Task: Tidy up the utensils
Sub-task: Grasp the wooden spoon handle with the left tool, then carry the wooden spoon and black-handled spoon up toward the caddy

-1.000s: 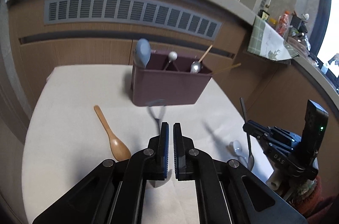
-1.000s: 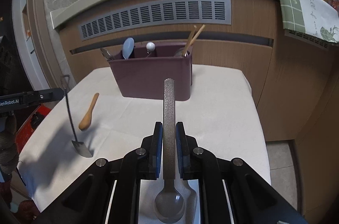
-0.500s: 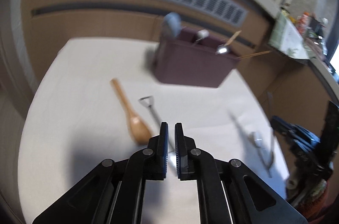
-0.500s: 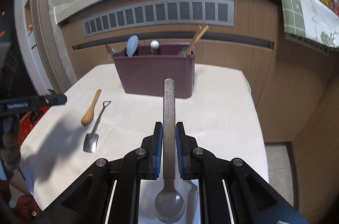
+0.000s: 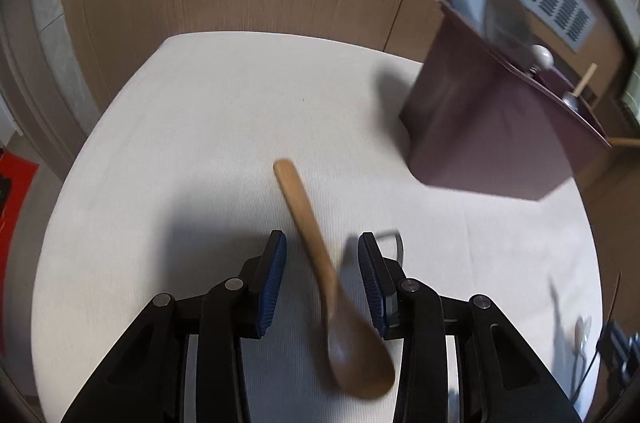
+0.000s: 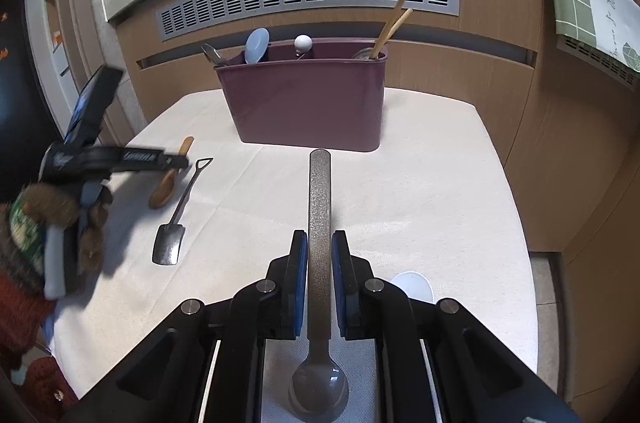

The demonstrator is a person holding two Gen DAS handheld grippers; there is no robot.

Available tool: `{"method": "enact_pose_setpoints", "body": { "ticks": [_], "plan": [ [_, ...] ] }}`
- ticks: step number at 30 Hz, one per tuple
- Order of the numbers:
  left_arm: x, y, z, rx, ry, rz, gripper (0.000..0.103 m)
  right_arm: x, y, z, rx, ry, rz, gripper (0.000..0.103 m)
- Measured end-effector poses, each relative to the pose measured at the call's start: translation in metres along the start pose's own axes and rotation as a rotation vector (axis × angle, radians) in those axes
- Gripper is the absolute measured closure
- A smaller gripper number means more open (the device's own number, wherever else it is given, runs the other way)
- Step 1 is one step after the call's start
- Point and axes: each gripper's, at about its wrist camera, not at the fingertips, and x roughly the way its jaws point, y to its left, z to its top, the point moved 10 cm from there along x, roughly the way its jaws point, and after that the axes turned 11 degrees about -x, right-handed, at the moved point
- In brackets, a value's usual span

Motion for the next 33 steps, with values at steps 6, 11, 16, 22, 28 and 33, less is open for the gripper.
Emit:
{"method": "enact_pose_setpoints", "body": {
  "ticks": [6, 11, 16, 22, 28, 33],
  "plan": [
    [0.002, -0.004, -0.001, 0.032, 0.023, 0.001, 0.090, 0.006, -0.004, -0.003, 0.013, 0.015, -0.004, 0.091],
    [-0.022, -0.018, -0.048, 0.128, 0.057, -0.095, 0.092, 0.007, -0.007, -0.004, 0.037, 0.008, 0.008, 0.091],
    [-0.059, -0.023, -0.070, 0.122, 0.026, -0.182, 0.092, 0.005, -0.008, -0.002, 0.052, -0.011, 0.009, 0.091],
    [-0.093, -0.030, -0.062, 0.138, -0.057, -0.220, 0.092, -0.001, -0.007, 0.005, 0.051, -0.037, 0.004, 0.091],
    [-0.114, -0.044, -0.055, 0.157, -0.095, -0.255, 0.092, -0.009, -0.004, 0.010, 0.040, -0.063, -0.001, 0.091],
    [-0.134, -0.049, -0.049, 0.172, -0.137, -0.284, 0.092, -0.016, -0.005, 0.017, 0.035, -0.087, -0.010, 0.091]
  ]
}}
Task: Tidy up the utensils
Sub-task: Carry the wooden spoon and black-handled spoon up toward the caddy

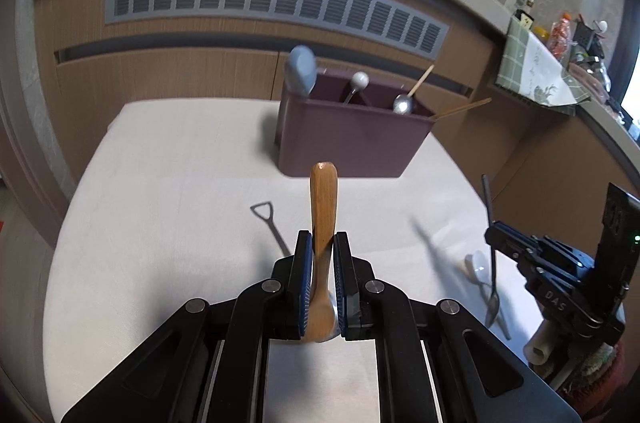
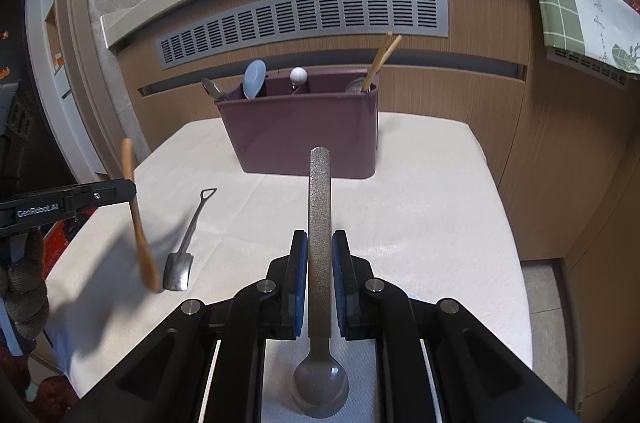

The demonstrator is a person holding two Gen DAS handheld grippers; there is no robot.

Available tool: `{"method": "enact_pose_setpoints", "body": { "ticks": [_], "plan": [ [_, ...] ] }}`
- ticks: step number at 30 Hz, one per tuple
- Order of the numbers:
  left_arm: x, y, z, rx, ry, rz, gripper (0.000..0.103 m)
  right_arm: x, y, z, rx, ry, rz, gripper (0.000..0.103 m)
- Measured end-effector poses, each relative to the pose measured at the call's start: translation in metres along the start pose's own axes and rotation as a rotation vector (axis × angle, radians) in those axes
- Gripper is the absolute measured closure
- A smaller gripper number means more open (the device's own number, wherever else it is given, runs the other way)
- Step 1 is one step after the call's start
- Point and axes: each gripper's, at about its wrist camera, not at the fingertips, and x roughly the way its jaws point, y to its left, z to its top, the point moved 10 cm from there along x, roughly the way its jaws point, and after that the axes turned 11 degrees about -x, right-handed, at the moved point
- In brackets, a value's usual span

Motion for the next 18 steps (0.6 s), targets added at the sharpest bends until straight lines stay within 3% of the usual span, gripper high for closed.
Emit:
{"method": "enact_pose_setpoints", "body": {
  "ticks": [11, 15, 18],
  "plan": [
    [-0.029, -0.021, 0.027, 0.036, -0.087, -0.040, 0.095, -0.013, 0.000, 0.023, -0.015, -0.065, -0.024, 0.091],
    [-0.049, -0.044, 0.072, 0.051, -0.180, -0.078, 0.097, -0.023, -0.004, 0.055, -0.020, -0.132, -0.041, 0.091],
    [-0.072, -0.067, 0.122, 0.084, -0.302, -0.099, 0.098, -0.049, -0.008, 0.113, -0.058, -0.272, -0.078, 0.091]
  ]
}}
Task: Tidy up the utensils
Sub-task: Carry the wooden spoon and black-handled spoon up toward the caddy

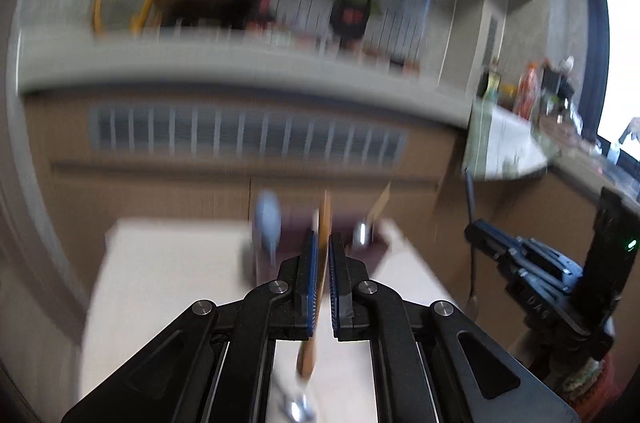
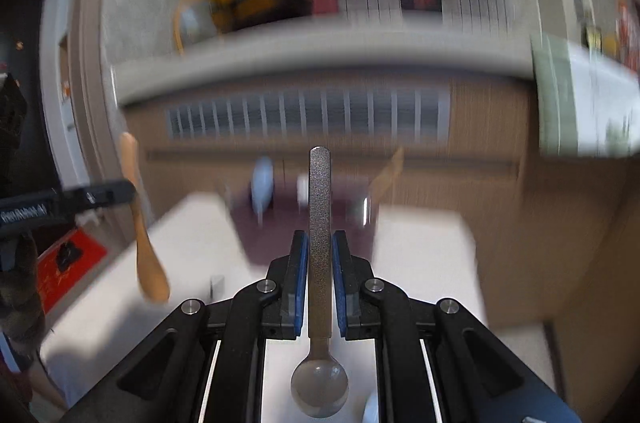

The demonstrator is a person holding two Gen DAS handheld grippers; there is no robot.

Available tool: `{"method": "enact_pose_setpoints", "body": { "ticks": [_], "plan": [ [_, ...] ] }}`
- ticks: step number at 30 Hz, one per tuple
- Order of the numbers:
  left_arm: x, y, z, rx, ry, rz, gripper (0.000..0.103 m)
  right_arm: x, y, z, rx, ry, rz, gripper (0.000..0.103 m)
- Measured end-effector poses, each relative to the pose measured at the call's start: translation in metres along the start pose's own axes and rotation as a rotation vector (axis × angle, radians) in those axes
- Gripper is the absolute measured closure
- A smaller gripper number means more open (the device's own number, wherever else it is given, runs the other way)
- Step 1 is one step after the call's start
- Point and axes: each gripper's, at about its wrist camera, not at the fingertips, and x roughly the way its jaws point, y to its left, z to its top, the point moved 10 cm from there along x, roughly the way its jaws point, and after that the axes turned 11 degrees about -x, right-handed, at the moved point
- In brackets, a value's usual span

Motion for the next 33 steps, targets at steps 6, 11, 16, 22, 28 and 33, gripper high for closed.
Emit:
{"method": "enact_pose_setpoints", "body": {
  "ticks": [6, 11, 16, 22, 28, 33],
  "plan": [
    [0.023, -0.003, 0.058, -0.027, -0.085, -0.018, 0.098, 0.001, -0.025, 0.115, 0.100, -0.225, -0.031, 0.091],
    [0.056, 0.028, 0.022, -0.028, 0.031, -0.026, 0.098, 0.026, -0.011, 0.105, 0.078, -0.192, -0.036, 0.091],
    [0.096, 0.044, -0.060, 0.015, 0.279, -0.117, 0.093, 0.047, 0.006, 0.077, 0.058, -0.107, 0.037, 0.091],
    [0.137, 0.059, -0.151, 0.177, 0.563, -0.112, 0.078, 0.042, 0.027, 0.036, 0.004, -0.031, 0.115, 0.091],
    [0.164, 0.065, -0.179, 0.261, 0.659, -0.042, 0.078, 0.041, 0.025, -0.023, 0.000, 0.114, 0.124, 0.091],
    [0.167, 0.067, -0.188, 0.235, 0.707, 0.014, 0.078, 0.043, 0.020, -0.087, 0.013, 0.283, 0.125, 0.091]
  ]
}}
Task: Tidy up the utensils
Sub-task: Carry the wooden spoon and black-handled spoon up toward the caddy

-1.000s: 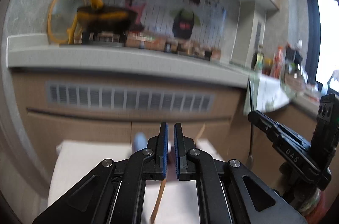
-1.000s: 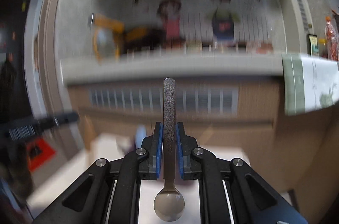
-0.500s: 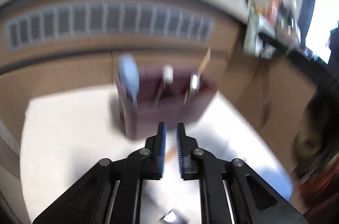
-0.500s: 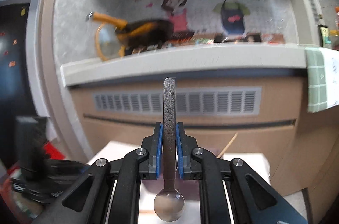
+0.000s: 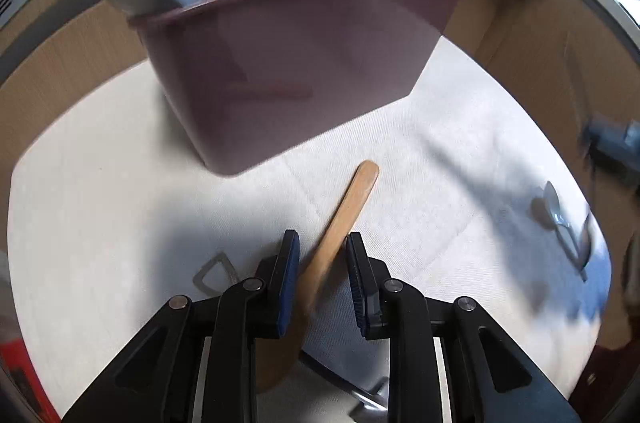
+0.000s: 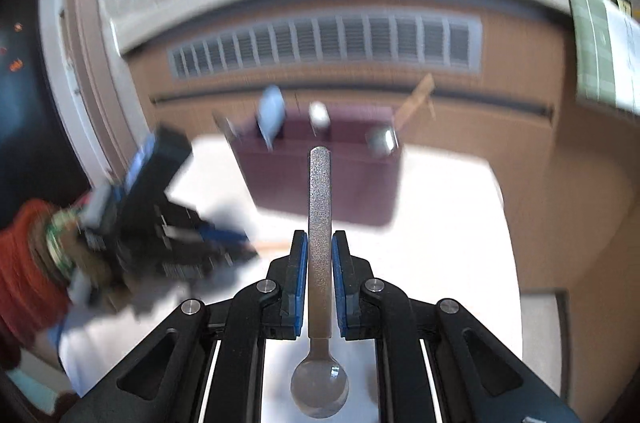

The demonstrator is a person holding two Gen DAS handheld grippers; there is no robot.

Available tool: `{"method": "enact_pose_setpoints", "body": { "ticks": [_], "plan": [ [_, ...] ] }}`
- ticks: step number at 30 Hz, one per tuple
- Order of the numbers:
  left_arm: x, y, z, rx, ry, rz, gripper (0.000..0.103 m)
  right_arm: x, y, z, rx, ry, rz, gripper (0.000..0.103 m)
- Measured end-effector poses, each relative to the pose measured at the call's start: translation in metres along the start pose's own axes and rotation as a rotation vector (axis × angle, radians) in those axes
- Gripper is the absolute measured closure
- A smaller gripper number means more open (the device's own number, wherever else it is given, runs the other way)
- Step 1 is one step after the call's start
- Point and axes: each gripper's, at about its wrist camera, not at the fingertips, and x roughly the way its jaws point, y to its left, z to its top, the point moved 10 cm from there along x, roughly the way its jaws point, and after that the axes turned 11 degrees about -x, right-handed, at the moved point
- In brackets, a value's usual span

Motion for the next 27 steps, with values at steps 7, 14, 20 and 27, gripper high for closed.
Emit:
{"method": "enact_pose_setpoints", "body": {
  "ticks": [7, 14, 20, 27],
  "plan": [
    [-0.015, -0.024, -0.037, -0.020, 0.055, 0.034, 0.078, 0.031, -0.001, -0.064, 0.018, 0.180, 0.019, 0.091],
    [-0.013, -0.038, -0.030, -0.004, 0.073, 0.060, 0.078, 0.053, -0.004, -0.078, 0.024, 0.273, 0.011, 0.090],
    [-0.009, -0.042, -0.009, -0.025, 0.021, 0.072, 0.088, 0.066, -0.004, -0.078, -0.003, 0.286, 0.004, 0.086],
    [-0.044, -0.048, -0.016, -0.114, -0.096, 0.015, 0.092, 0.068, -0.008, -0.069, -0.020, 0.248, -0.009, 0.091]
  ]
}}
